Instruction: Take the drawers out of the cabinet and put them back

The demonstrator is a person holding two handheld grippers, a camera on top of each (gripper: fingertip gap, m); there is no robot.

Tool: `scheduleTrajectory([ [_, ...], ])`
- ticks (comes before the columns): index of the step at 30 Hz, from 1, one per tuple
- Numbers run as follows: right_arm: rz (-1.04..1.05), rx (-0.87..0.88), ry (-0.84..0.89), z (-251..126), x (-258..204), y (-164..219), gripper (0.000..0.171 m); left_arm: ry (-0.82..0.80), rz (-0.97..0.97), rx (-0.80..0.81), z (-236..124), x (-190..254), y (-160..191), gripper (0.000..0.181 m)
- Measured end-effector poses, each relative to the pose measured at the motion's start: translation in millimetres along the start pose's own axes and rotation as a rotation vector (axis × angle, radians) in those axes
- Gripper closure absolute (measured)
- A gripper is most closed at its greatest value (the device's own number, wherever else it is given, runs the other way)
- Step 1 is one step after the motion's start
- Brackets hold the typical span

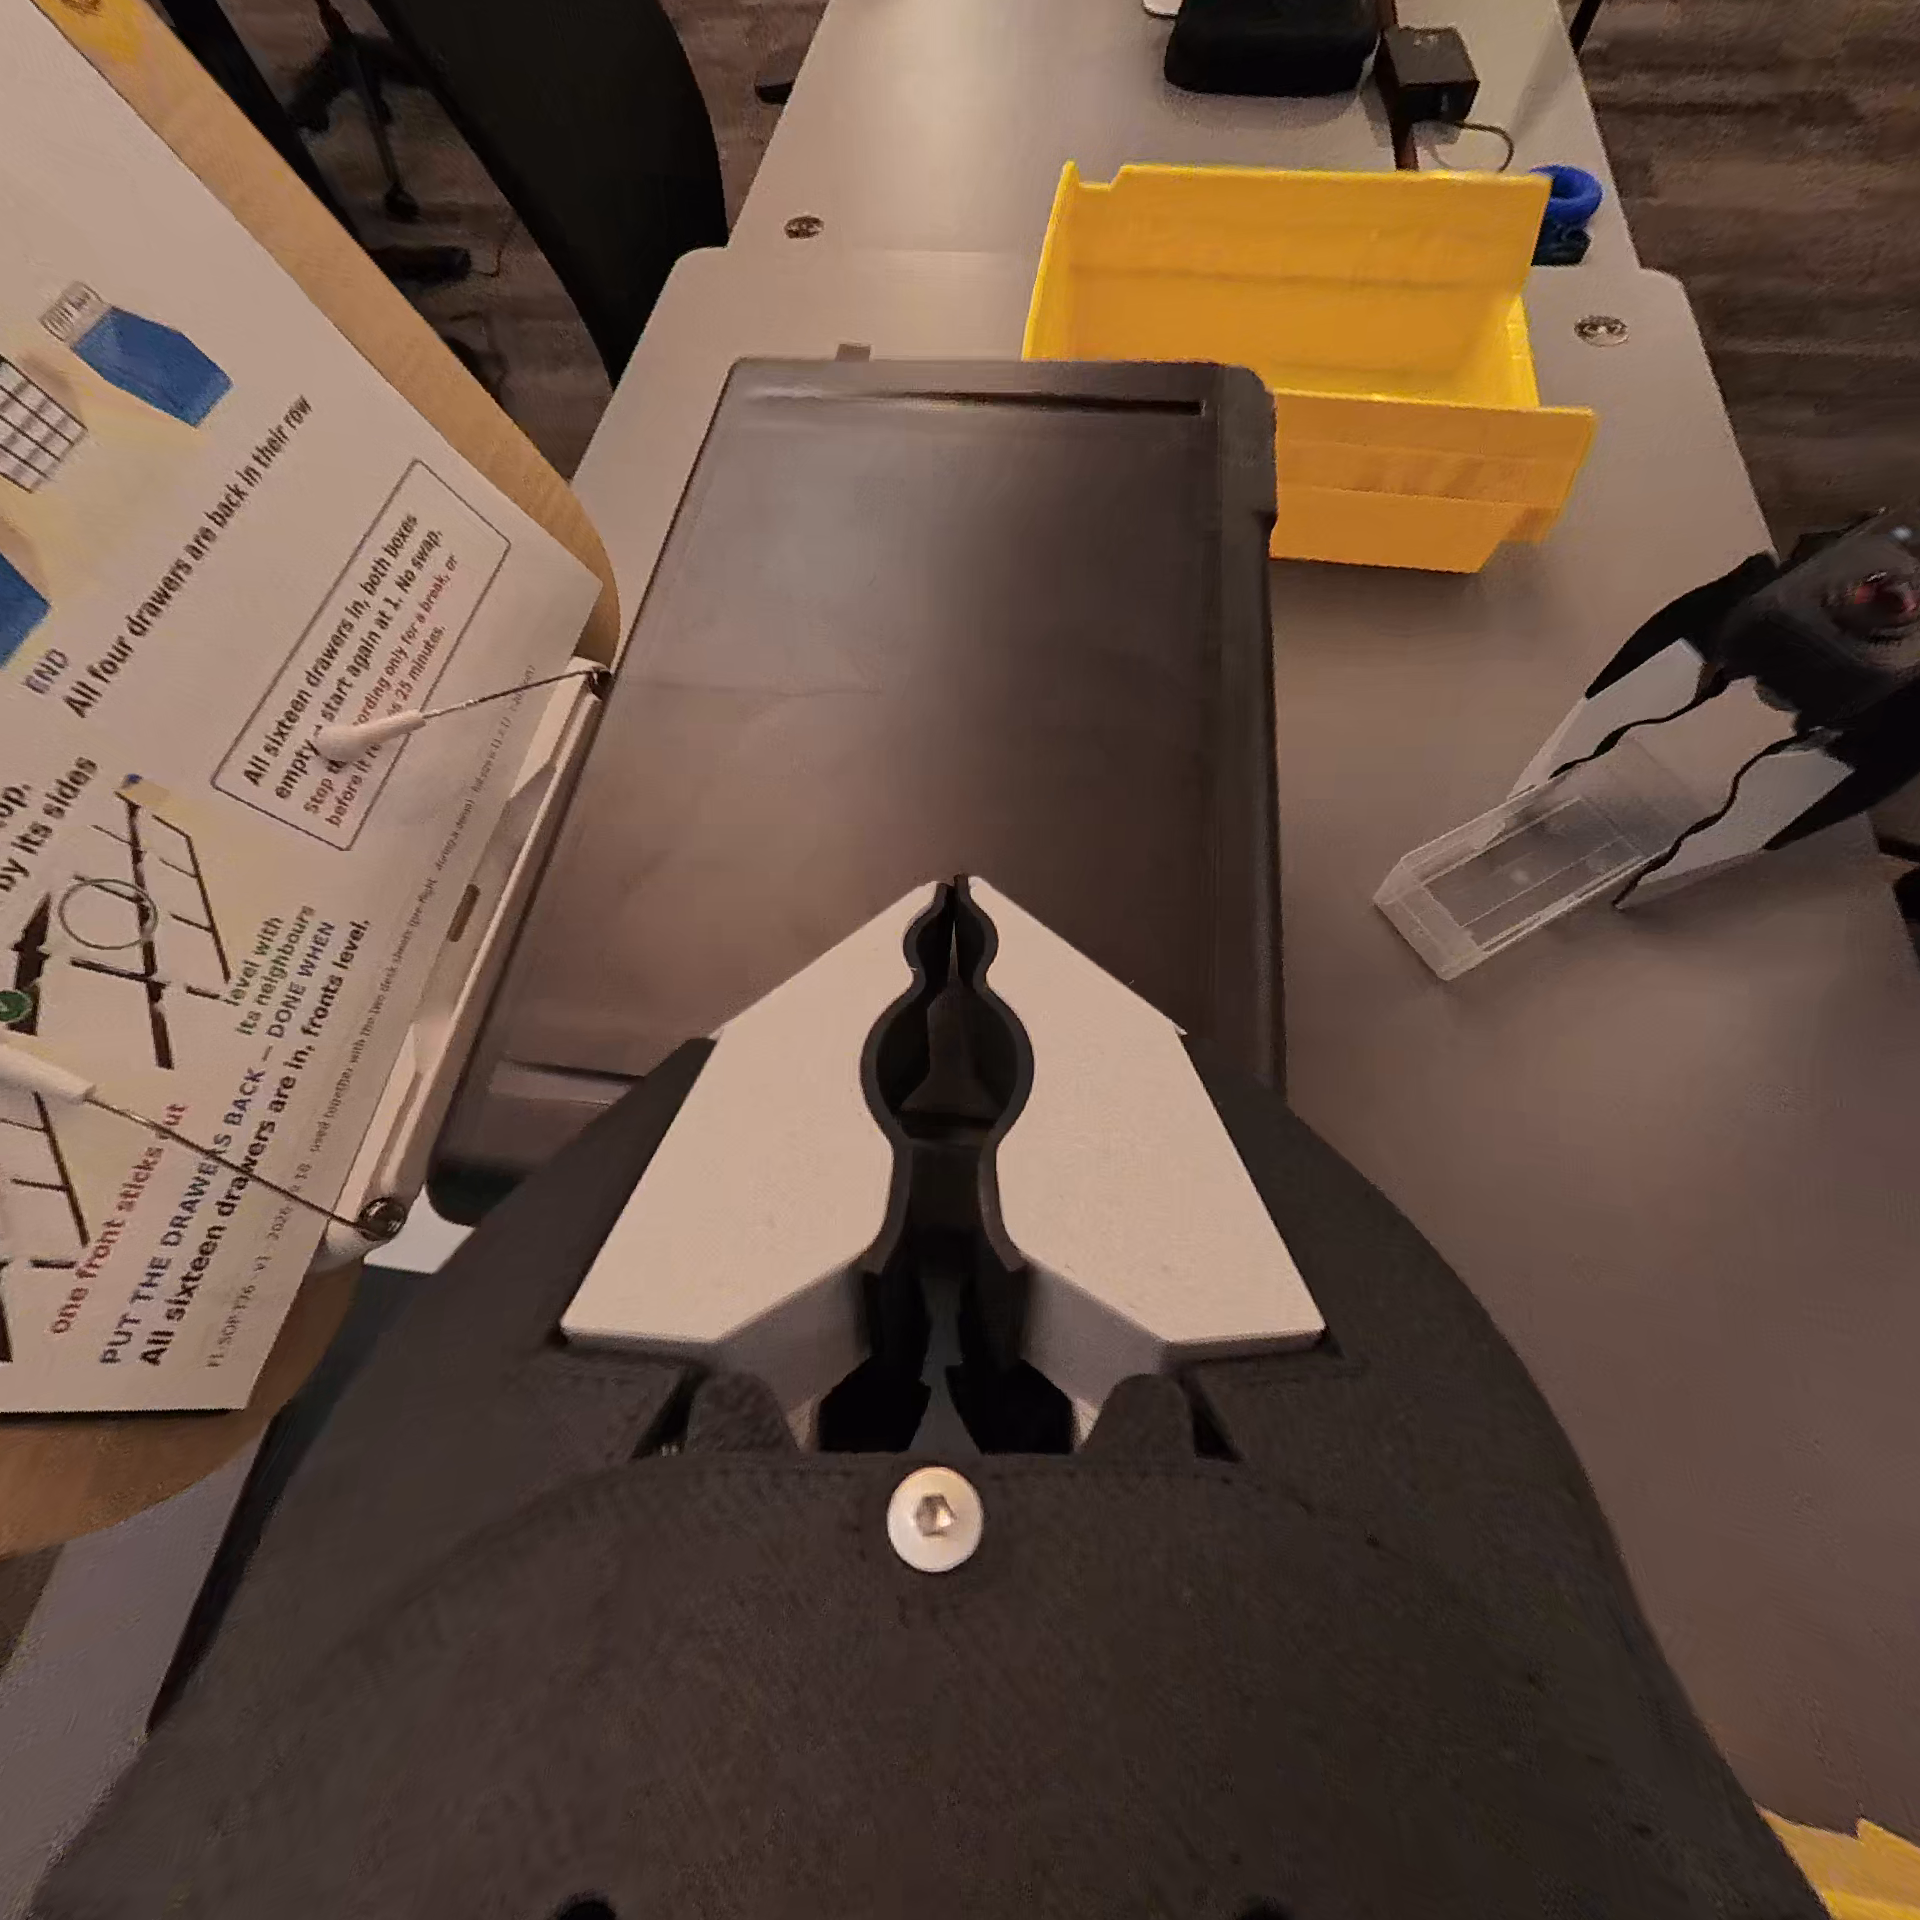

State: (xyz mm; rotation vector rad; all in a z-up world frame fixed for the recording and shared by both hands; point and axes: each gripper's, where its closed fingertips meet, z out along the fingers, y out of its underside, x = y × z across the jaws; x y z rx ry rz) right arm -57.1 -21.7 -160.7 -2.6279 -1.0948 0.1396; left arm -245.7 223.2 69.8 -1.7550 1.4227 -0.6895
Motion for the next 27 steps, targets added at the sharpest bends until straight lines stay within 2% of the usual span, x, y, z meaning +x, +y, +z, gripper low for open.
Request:
scheduleTrajectory([
  [11, 0.001, -0.002, -0.003, -0.9, -0.8, 3.2, 0.108, 0.004, 0.059, -0.148, -0.6, -0.8, 11.4, 0.181],
  [27, -0.004, 0.039, 0.021, -2.4, -0.8, 2.5, 0.110, 0.019, 0.046, -0.107, -0.6, -0.6, 11.3, 0.181],
])
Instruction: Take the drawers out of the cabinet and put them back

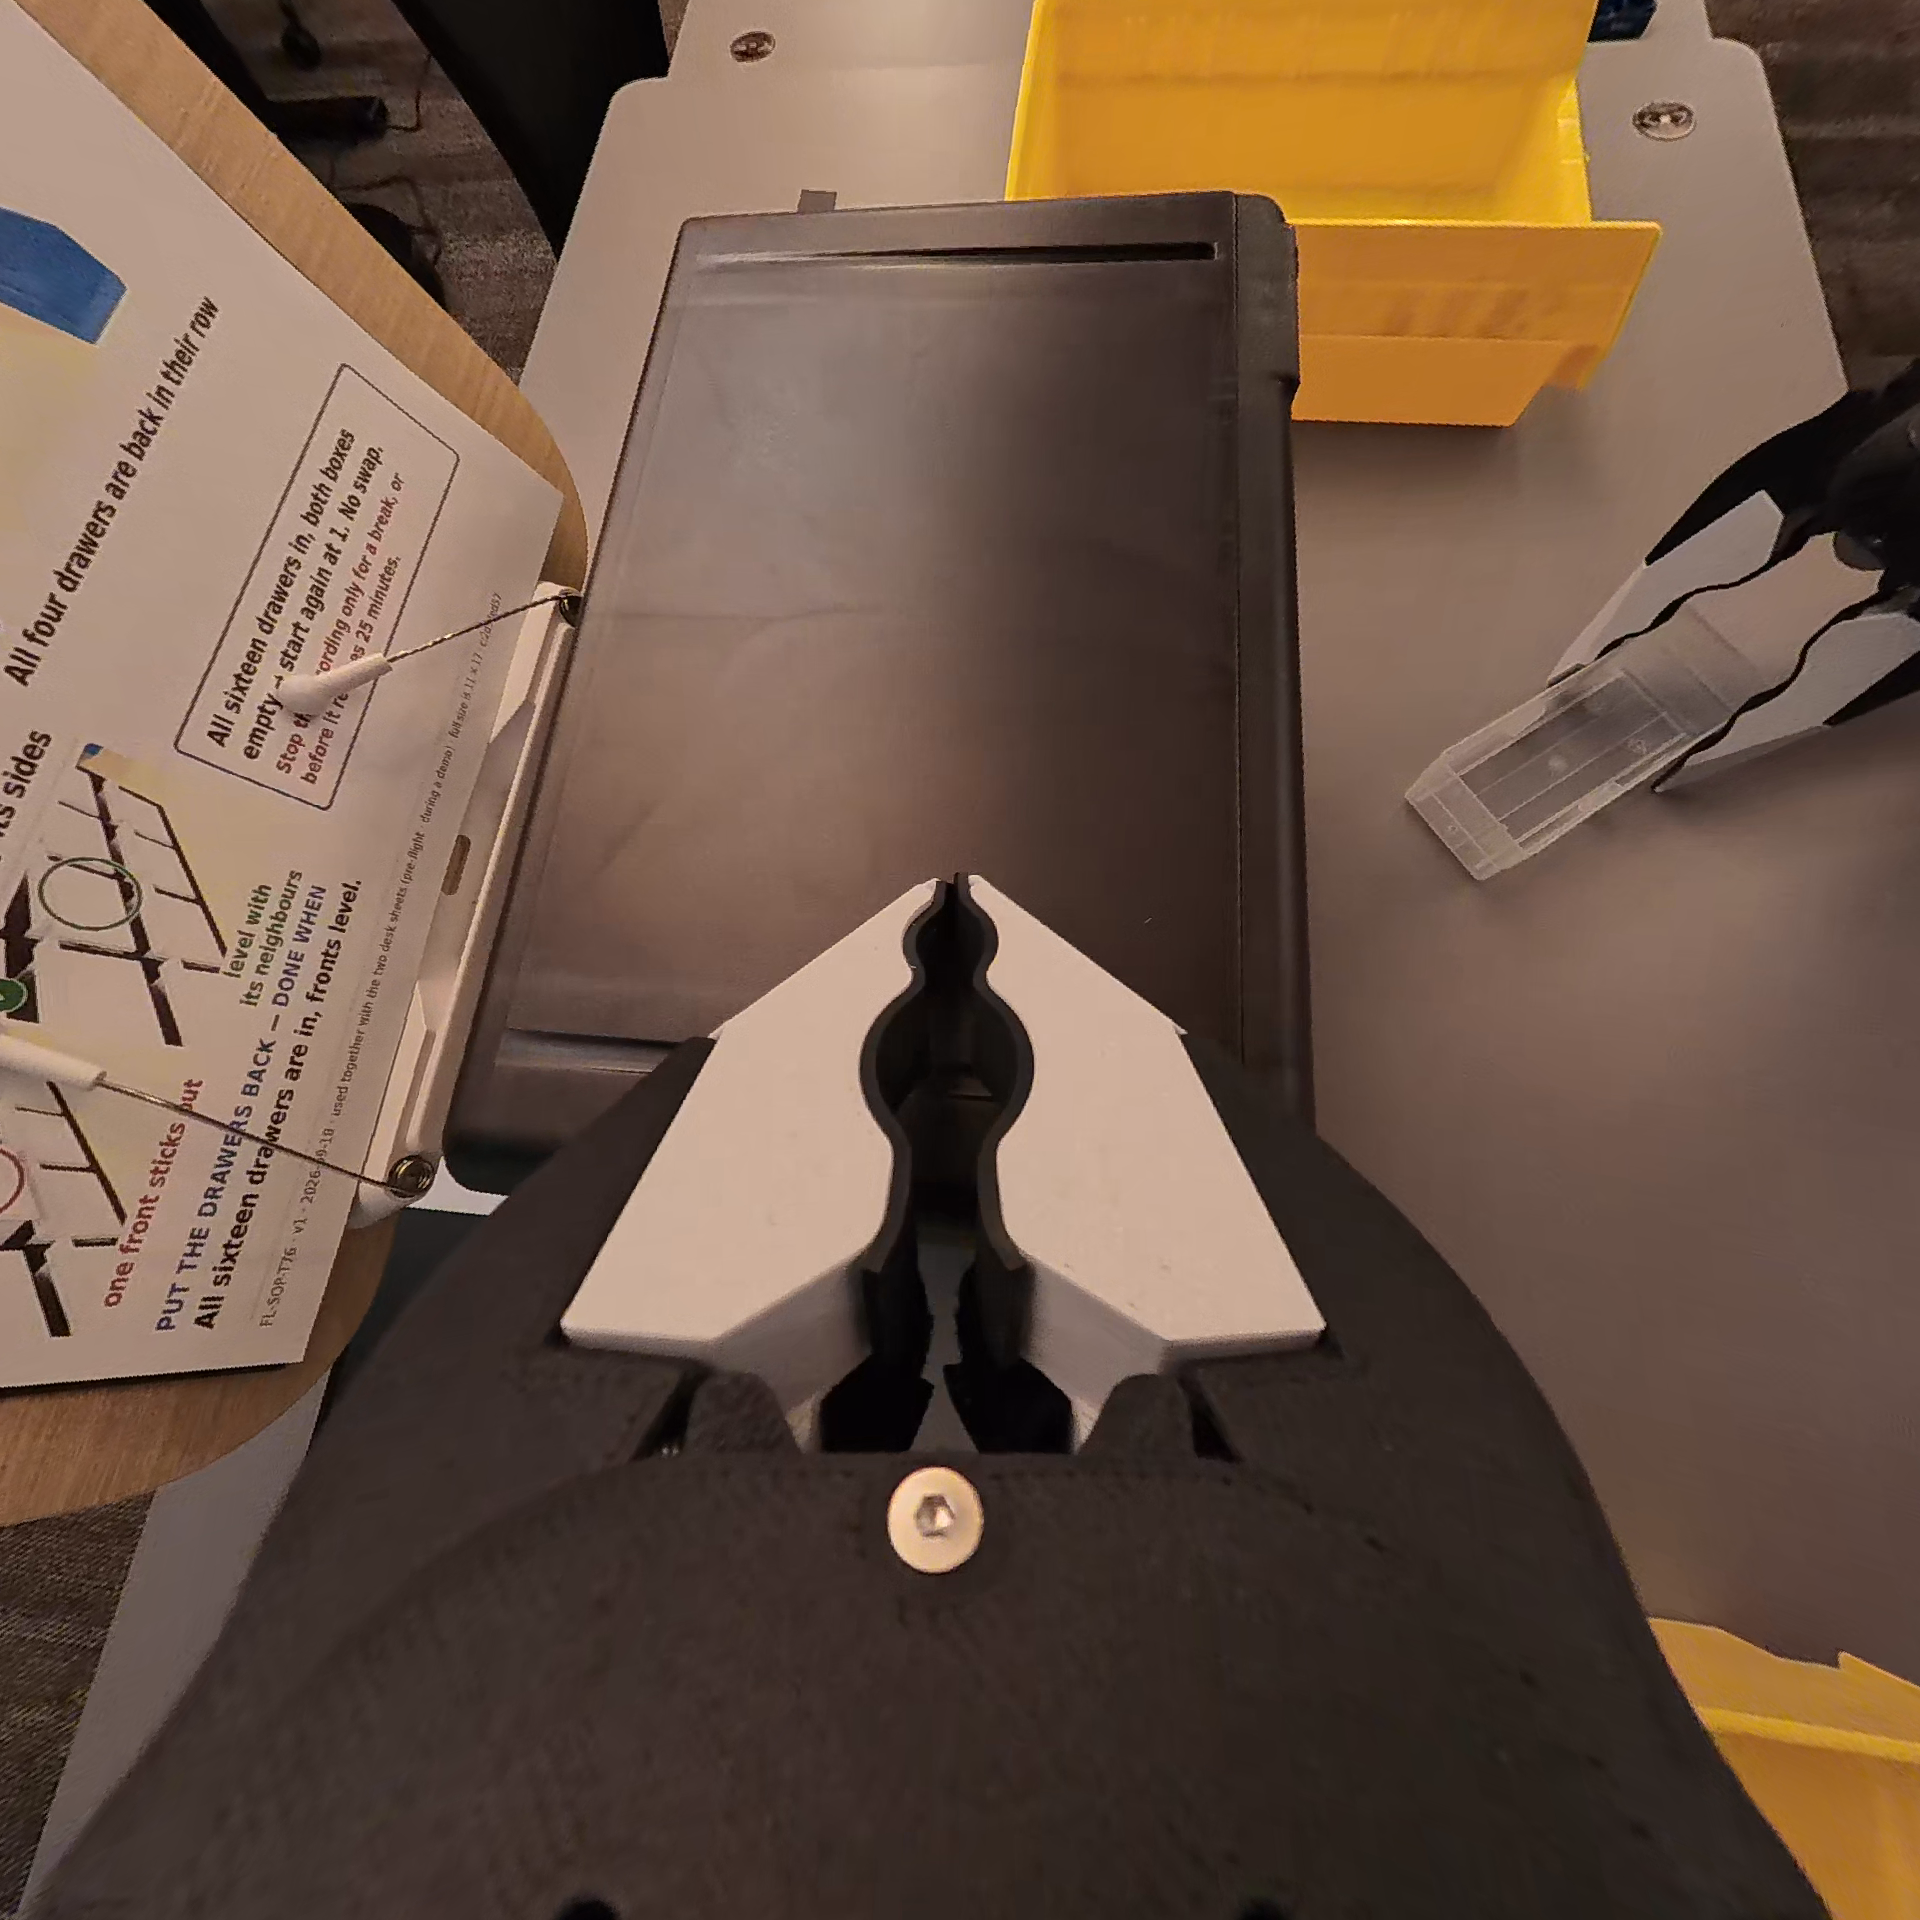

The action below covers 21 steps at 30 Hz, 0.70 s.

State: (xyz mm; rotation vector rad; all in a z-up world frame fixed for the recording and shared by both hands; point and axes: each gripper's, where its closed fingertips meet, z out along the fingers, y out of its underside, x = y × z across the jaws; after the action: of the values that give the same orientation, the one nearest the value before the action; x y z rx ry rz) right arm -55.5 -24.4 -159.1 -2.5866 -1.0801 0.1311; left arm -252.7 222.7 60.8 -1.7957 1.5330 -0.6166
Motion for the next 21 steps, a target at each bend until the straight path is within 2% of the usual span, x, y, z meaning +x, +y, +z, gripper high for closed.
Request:
scheduleTrajectory([
  [4, 0.069, 0.056, -0.029, -5.7, 3.1, -9.2, 0.110, 0.007, -0.004, -0.003, 0.0, 0.1, 0.0, 0.181],
  [10, 0.302, 0.228, -0.077, -27.0, 28.8, -55.9, 0.110, 0.012, 0.001, -0.005, 0.0, 0.0, 0.0, 0.181],
  [17, 0.352, 0.198, -0.005, -22.8, 56.5, -94.2, 0.110, 0.032, -0.001, -0.009, 0.1, 0.1, -0.1, 0.181],
  [21, 0.393, 0.146, 0.015, -22.0, 65.1, -103.5, 0.111, 0.042, -0.001, -0.006, 0.0, 0.1, -0.1, 0.181],
])
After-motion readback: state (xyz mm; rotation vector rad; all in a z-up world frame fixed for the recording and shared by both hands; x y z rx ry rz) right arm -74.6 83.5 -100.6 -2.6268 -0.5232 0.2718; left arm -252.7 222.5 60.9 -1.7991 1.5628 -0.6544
